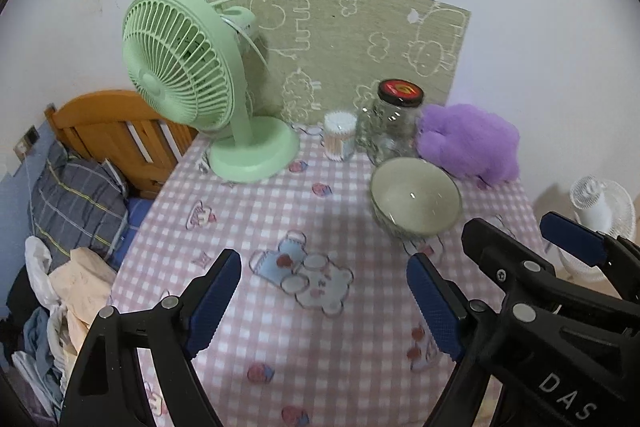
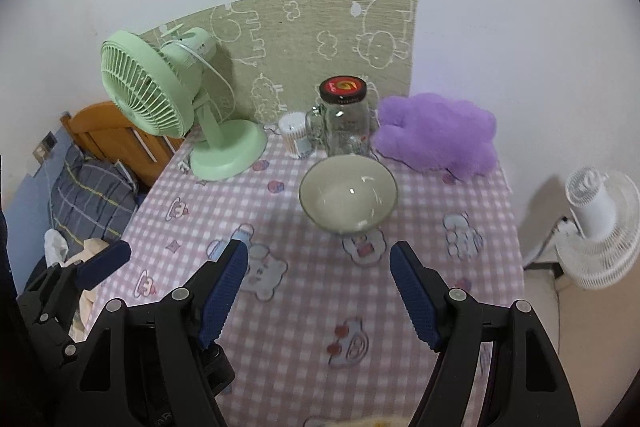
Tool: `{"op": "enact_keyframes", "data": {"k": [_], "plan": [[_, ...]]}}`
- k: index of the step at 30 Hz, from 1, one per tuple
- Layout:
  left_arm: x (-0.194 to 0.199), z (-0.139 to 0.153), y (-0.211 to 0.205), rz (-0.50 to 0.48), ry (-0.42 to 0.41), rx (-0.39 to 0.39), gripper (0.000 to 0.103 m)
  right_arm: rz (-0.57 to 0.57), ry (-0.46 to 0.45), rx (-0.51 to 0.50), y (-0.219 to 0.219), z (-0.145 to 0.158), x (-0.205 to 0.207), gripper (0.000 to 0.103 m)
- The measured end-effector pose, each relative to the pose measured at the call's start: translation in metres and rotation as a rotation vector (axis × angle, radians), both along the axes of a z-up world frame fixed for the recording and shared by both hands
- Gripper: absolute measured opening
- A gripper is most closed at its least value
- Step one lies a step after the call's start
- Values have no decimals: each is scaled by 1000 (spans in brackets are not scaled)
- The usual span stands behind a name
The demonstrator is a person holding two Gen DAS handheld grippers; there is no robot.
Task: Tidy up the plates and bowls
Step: 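Move both grippers to the green-rimmed bowl beside the glass jar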
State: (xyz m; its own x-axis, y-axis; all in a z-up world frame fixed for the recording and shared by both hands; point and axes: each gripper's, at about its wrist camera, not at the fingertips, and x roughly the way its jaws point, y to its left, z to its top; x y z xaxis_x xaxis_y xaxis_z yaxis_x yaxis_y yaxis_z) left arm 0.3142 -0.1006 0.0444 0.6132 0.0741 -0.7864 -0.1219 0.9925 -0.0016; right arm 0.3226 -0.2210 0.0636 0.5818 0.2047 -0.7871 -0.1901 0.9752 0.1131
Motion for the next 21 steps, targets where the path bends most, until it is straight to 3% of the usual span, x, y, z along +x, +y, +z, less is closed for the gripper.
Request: {"op": "enact_keyframes", "data": {"k": [4,11,21], "plan": [[22,-6,-3,27,-4,-6,83,27,-34,63,-5,-7,23,76],[64,-28,-21,21,2,73,82,13,-21,121,-19,-30,66,76],[115,-74,-35,2,41,52,82,-64,16,78,-37,-77,120,76]]}}
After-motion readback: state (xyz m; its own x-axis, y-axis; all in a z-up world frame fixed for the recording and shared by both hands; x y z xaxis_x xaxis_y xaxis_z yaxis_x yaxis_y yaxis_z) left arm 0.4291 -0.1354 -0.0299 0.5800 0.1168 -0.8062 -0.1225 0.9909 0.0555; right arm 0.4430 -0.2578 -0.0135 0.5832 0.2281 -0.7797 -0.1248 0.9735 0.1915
